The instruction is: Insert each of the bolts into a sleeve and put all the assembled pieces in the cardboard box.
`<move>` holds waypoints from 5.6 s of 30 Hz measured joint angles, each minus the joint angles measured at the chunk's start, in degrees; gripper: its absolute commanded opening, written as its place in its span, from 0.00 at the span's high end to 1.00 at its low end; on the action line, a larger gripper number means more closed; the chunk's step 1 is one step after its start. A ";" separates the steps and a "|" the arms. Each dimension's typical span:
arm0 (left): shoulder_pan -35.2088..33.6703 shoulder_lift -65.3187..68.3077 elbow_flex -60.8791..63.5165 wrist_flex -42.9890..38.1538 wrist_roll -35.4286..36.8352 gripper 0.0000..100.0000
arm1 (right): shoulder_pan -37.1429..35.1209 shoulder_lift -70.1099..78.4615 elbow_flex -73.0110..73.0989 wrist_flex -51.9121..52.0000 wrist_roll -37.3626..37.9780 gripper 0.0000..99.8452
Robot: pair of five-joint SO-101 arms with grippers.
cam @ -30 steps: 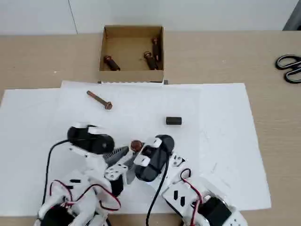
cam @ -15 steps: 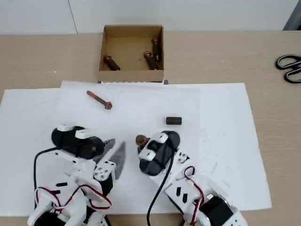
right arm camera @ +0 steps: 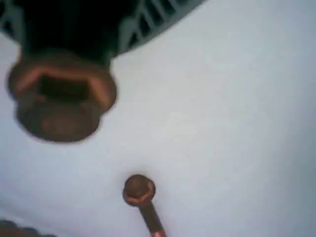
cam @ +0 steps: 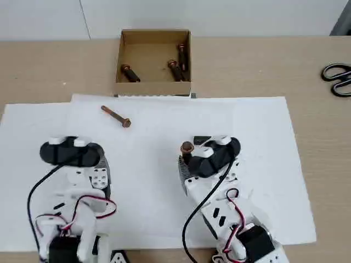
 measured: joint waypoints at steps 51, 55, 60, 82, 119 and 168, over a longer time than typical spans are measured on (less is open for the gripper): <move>-1.85 0.44 17.32 -7.82 -0.35 0.99 | 9.32 133.71 -88.35 -46.77 23.38 0.96; -1.85 0.44 17.32 -7.82 -0.35 0.99 | 7.56 136.79 -90.29 -46.77 23.38 0.85; -1.93 0.44 17.32 -7.82 -0.35 0.99 | 6.51 137.93 -91.60 -44.57 23.38 0.86; -7.38 0.44 17.32 -7.82 -0.53 0.99 | 8.53 113.93 -98.11 5.98 23.38 1.00; -9.58 0.44 17.32 -7.82 -0.35 0.99 | 13.98 123.96 -98.55 41.93 66.37 0.86; -9.41 0.44 17.67 -9.05 -0.35 0.99 | 15.82 119.65 -107.34 45.36 45.54 1.00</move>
